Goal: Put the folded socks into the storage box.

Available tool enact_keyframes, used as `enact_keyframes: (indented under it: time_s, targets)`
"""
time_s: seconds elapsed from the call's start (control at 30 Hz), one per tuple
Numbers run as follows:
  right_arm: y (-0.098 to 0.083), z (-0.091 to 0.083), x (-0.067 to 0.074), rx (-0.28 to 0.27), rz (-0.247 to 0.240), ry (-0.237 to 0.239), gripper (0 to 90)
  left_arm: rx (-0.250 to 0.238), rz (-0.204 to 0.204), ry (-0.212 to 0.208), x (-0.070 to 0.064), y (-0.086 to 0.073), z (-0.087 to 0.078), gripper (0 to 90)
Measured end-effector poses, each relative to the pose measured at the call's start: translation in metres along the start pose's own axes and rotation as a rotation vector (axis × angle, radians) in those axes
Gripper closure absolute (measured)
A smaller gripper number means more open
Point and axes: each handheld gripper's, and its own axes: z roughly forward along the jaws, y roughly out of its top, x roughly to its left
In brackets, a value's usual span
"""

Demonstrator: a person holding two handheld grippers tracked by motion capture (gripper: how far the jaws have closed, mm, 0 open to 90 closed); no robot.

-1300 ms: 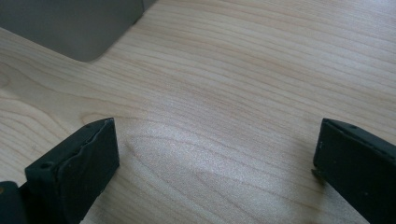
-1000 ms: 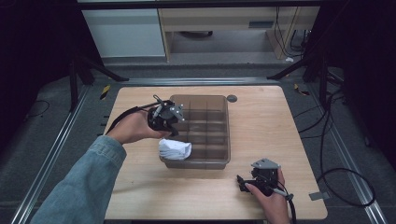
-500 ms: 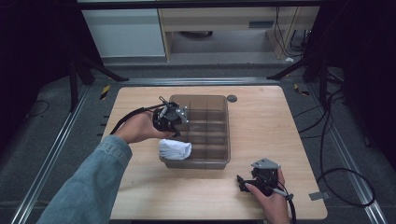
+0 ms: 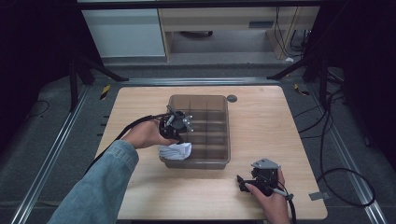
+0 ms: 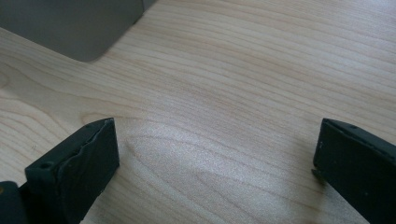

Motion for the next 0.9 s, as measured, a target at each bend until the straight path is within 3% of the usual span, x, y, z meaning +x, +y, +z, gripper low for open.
enact_keyframes:
  time_s: [0.23, 0.43, 0.9]
  targets:
    - [0.0, 0.0, 0.0, 0.0, 0.0, -0.001, 0.4, 0.009, -0.005, -0.006, -0.003, -0.006, 0.011, 89.6]
    - [0.0, 0.0, 0.0, 0.0, -0.001, 0.0, 0.4, 0.018, -0.026, -0.041, -0.006, -0.013, 0.024, 89.5]
    - [0.0, 0.0, 0.0, 0.0, 0.0, 0.0, 0.4, 0.019, -0.059, -0.077, -0.01, -0.019, 0.033, 89.7]
